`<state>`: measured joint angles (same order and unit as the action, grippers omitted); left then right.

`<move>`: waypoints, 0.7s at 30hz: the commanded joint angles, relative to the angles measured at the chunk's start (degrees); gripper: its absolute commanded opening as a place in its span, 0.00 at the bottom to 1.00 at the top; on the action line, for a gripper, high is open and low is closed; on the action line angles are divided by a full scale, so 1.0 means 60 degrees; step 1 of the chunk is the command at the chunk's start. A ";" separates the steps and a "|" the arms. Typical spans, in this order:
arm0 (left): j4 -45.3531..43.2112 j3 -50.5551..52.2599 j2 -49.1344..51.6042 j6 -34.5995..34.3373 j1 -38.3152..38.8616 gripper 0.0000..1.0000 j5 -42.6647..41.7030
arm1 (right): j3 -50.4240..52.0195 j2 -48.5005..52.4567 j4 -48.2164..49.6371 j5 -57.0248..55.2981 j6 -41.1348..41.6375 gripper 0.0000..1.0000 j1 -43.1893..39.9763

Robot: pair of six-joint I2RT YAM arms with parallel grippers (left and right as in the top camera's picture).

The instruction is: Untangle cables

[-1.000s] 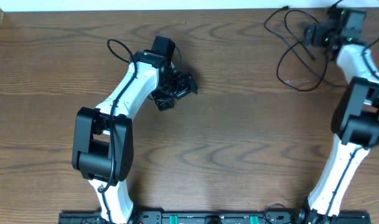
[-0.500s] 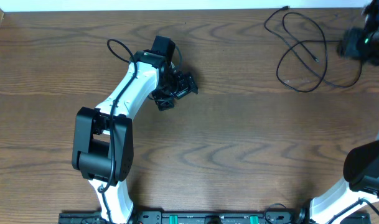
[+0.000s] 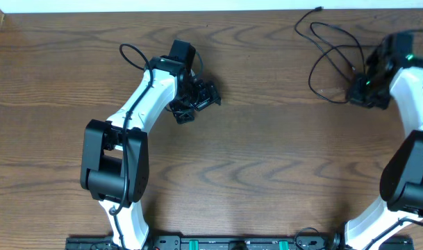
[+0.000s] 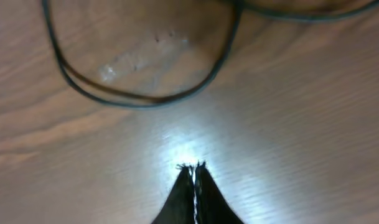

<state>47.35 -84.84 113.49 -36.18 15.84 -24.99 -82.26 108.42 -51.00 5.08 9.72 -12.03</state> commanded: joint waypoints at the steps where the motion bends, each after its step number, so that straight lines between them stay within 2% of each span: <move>1: 0.0029 -0.0091 -0.0171 0.0018 -0.0022 0.94 -0.0015 | 0.1009 0.0127 0.0922 -0.0073 0.0415 0.01 0.0171; 15: 0.0029 -0.0091 -0.0171 0.0022 -0.0022 0.94 -0.0011 | 0.3985 0.0135 0.5453 -0.0138 0.0525 0.01 0.0200; 21: 0.0029 -0.0091 -0.0171 0.0022 -0.0022 0.94 -0.0007 | 0.4211 0.0543 0.7191 -0.0794 0.0521 0.01 0.0200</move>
<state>47.35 -84.84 113.49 -36.18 15.84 -24.99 -58.63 108.51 -10.74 3.77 12.25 -11.16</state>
